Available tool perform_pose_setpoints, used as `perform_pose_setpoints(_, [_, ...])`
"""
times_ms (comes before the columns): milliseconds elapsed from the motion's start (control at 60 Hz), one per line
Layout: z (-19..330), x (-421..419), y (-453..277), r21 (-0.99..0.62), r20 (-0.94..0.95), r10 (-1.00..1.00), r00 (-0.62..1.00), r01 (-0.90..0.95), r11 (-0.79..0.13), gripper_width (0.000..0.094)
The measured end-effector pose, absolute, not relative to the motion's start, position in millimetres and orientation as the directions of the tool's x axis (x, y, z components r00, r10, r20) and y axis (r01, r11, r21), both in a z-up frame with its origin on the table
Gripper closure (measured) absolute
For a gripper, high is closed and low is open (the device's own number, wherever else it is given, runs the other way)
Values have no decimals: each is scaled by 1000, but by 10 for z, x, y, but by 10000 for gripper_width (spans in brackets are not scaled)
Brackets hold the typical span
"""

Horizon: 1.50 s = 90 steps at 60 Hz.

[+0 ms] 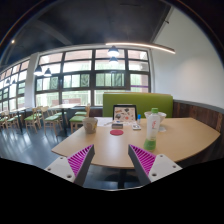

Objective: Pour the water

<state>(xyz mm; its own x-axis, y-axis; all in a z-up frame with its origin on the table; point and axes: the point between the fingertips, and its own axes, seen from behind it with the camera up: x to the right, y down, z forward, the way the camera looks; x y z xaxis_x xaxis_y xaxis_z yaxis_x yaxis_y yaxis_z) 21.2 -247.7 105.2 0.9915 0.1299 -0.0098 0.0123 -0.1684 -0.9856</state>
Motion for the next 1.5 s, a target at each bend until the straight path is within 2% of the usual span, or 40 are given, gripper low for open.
perform_pose_setpoints(50, [1035, 294, -2656, -986, -14, 117, 993, 6, -167, 164])
perform_pose_setpoints(67, [1043, 289, -2461, -986, -15, 115, 993, 4, -165, 163])
perform_pose_setpoints(183, [1041, 662, -2474, -988, -26, 73, 997, -15, -153, 164])
perform_pose_setpoints(333, [1072, 1228, -2104, -994, -21, -20, 1000, -23, -105, 165])
perform_pose_setpoints(533, [1114, 1764, -1204, -999, -25, -75, 997, -27, -32, 163])
perform_pose_setpoints(733, [1034, 1975, -394, -999, -27, -114, 993, -31, -37, 163])
perform_pose_setpoints(767, [1023, 1971, -334, -999, -23, -112, 993, -27, -35, 194])
perform_pose_setpoints(783, [1019, 1974, -304, -999, -19, -112, 994, -23, -35, 239])
perform_pose_setpoints(800, [1007, 1983, -273, -999, -11, -113, 994, -15, -36, 379])
perform_pose_setpoints(817, [998, 1980, -247, -999, -3, -109, 994, -7, -35, 451])
perform_pose_setpoints(933, [1033, 2022, -215, -1000, 0, -146, 989, 3, 21, 505])
perform_pose_setpoints(1033, [1015, 1989, -178, -999, 19, -146, 989, 23, 26, 626])
perform_pose_setpoints(1100, [1022, 1983, -167, -999, 45, -153, 987, 49, 21, 625])
perform_pose_setpoints(1217, [1076, 1828, -46, -991, 136, -140, 981, 134, -20, 623])
perform_pose_setpoints(1350, [1503, 1264, 256, -932, 361, -113, 926, 363, -7, 626])
perform_pose_setpoints(1450, [2012, 686, 495, -775, 629, -88, 773, 632, 19, 626])
perform_pose_setpoints(1500, [2114, 288, 692, -645, 758, -102, 645, 763, 32, 625])
